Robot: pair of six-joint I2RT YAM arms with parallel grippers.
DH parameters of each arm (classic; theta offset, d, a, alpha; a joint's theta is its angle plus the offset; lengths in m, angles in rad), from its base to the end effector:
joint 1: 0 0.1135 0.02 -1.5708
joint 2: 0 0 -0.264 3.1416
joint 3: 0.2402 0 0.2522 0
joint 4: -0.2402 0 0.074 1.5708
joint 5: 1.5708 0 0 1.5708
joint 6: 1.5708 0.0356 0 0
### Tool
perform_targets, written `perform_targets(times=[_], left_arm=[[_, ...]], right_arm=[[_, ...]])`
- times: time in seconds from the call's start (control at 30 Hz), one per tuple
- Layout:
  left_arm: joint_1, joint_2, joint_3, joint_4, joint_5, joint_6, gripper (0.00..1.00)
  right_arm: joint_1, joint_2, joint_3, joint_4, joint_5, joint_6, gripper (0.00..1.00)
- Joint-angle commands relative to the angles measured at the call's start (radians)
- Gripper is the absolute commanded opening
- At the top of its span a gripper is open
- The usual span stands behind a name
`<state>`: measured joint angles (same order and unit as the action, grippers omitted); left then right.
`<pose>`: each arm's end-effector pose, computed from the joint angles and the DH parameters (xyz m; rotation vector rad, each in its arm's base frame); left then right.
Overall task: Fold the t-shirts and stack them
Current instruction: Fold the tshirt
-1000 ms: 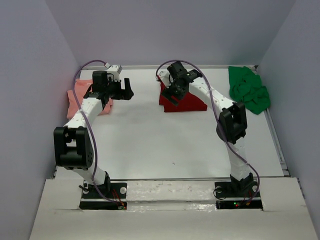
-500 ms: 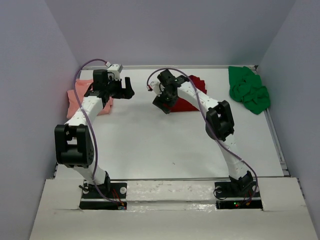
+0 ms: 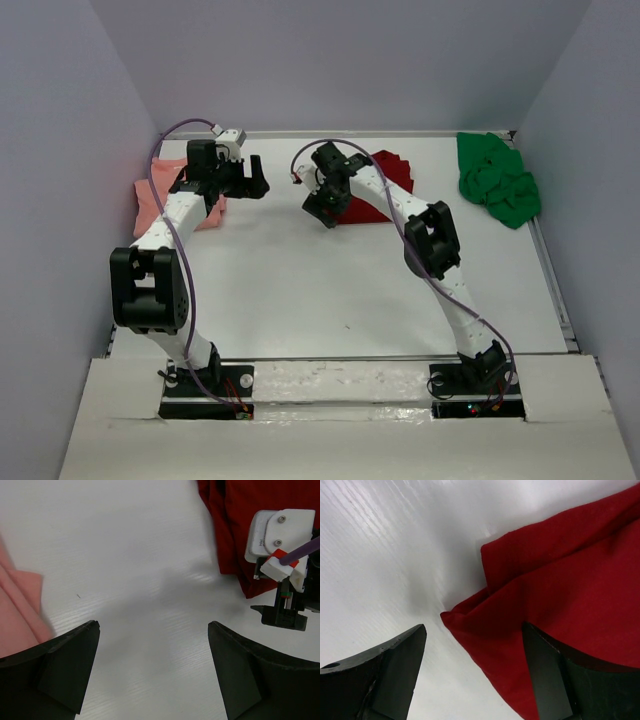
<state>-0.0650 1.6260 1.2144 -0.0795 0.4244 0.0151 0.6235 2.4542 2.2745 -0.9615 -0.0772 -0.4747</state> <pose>0.3752 -0.0391 0.2839 0.3431 2.0177 -0.4675 0.4217 0.3067 0.1967 -1.4366 2.3040 0.1486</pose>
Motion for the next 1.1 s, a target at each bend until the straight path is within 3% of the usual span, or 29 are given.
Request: perform_targets(times=[0.0, 0.27, 0.37, 0.57, 0.63, 0.67, 0.83, 0.87, 0.9, 0.97, 1.07], left_arm=[[0.002, -0.003, 0.036, 0.009, 0.020, -0.009, 0.99], [0.002, 0.012, 0.048, 0.001, 0.024, -0.009, 0.99], [0.002, 0.014, 0.050, 0.001, 0.027, -0.009, 0.99], [0.002, 0.014, 0.048, 0.001, 0.036, -0.009, 0.99], [0.002, 0.015, 0.045, 0.001, 0.039, -0.009, 0.99], [0.002, 0.017, 0.045, 0.001, 0.039, -0.009, 0.99], [0.002, 0.049, 0.053, 0.000, 0.056, -0.042, 0.99], [0.002, 0.057, 0.059, -0.002, 0.071, -0.052, 0.99], [0.002, 0.075, 0.065, -0.002, 0.095, -0.066, 0.99], [0.002, 0.097, 0.073, -0.002, 0.122, -0.089, 0.99], [0.002, 0.147, 0.079, 0.004, 0.184, -0.136, 0.99]], right_arm=[[0.005, 0.028, 0.019, 0.029, -0.003, -0.005, 0.83], [0.005, 0.046, -0.004, 0.043, 0.011, -0.001, 0.77], [0.005, 0.028, -0.046, 0.050, 0.046, 0.004, 0.67], [0.005, -0.015, -0.153, 0.060, 0.054, 0.005, 0.57], [0.005, -0.027, -0.165, 0.058, 0.073, -0.001, 0.48], [0.005, -0.035, -0.171, 0.058, 0.073, -0.001, 0.39], [0.005, -0.061, -0.185, 0.050, 0.089, -0.002, 0.20], [0.005, -0.072, -0.188, 0.047, 0.108, 0.001, 0.10], [0.005, -0.078, -0.196, 0.047, 0.112, 0.001, 0.06], [0.005, -0.093, -0.202, 0.043, 0.125, 0.001, 0.00], [0.005, -0.116, -0.214, 0.041, 0.131, 0.004, 0.00]])
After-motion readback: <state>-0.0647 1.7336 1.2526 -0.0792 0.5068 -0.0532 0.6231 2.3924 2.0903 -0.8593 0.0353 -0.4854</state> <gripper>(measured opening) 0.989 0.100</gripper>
